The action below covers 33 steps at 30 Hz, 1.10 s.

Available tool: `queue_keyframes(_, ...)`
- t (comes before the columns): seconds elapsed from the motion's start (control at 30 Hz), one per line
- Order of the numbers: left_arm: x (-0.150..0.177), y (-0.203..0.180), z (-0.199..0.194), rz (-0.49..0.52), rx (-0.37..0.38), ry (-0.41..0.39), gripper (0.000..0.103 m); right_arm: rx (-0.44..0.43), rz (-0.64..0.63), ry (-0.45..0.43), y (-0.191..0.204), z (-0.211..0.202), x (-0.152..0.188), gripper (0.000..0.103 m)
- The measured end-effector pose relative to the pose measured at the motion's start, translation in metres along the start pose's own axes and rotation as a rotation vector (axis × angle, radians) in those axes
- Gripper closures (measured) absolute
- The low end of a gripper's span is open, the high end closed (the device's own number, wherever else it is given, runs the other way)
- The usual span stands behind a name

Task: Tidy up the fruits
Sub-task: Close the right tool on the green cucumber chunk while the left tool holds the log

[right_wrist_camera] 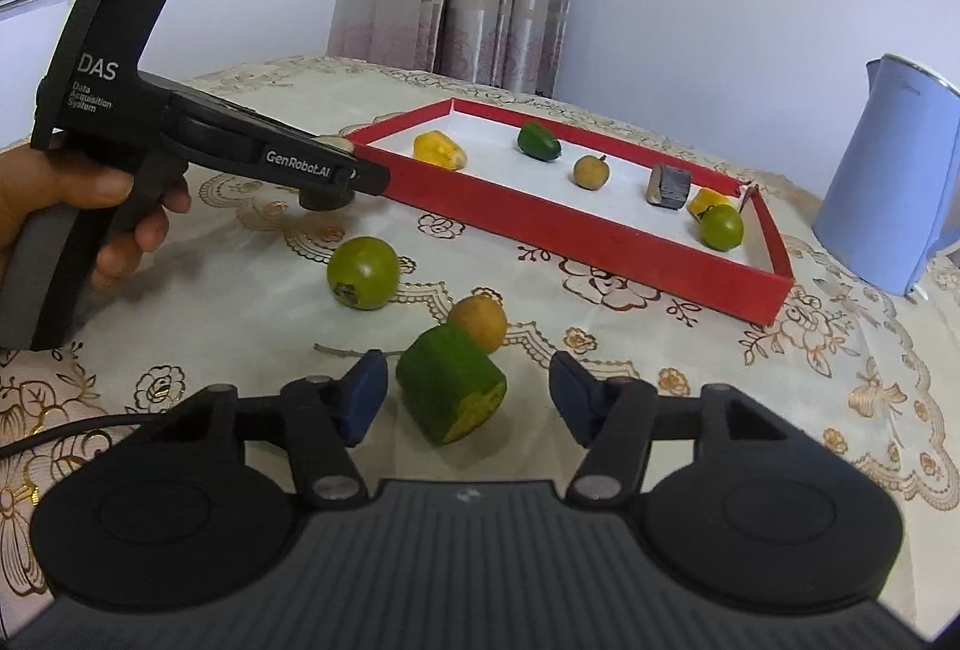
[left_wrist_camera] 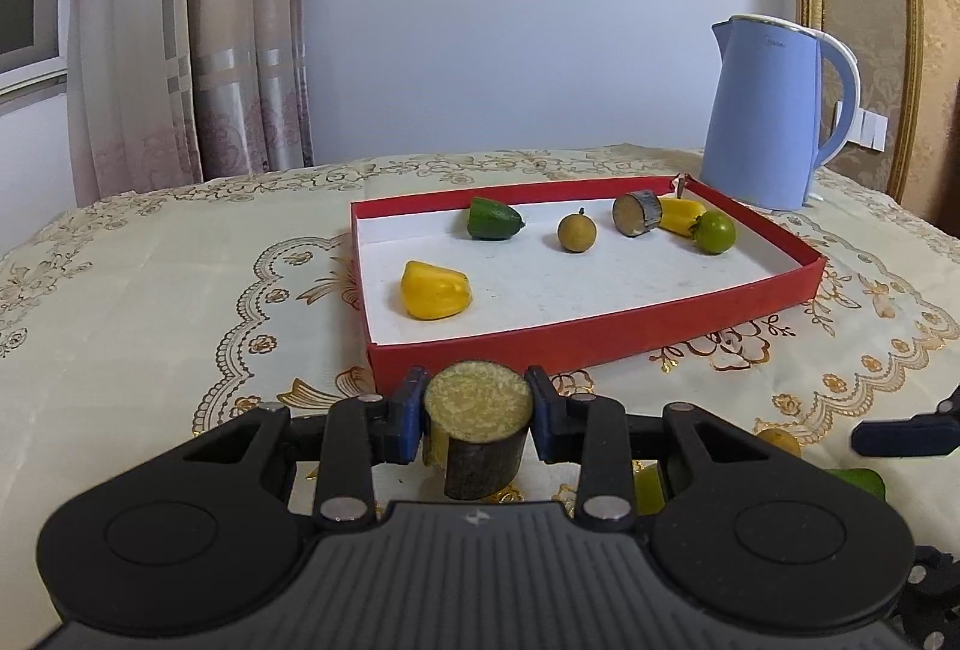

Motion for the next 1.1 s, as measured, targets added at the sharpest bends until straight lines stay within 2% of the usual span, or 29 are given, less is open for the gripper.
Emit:
queue_keyframes(0.1,0.0,-0.001,0.0,0.005,0.001,-0.001,0.069,-0.019,0.002,0.013,0.0,0.003,0.0,0.057)
queue_keyframes(0.33,0.001,-0.001,0.0,0.002,-0.001,-0.001,0.069,-0.06,0.036,0.01,-0.006,0.004,0.0,0.064)
queue_keyframes(0.67,0.001,0.003,0.001,-0.015,-0.011,-0.001,0.069,-0.081,0.022,-0.015,-0.004,0.001,0.0,0.065)
queue_keyframes(1.1,0.001,0.003,0.002,-0.012,-0.031,-0.003,0.069,-0.106,0.087,-0.045,-0.015,-0.005,0.003,0.065)
Point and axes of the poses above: each gripper's, at about its wrist camera, not at the fingertips, and z roughly the way its jaws point, y to its left, x to its underside, the point moved 3 cm from there along z, roughly the way its jaws point, and after that the axes turned 15 degrees about -x, right-handed, at the moved point
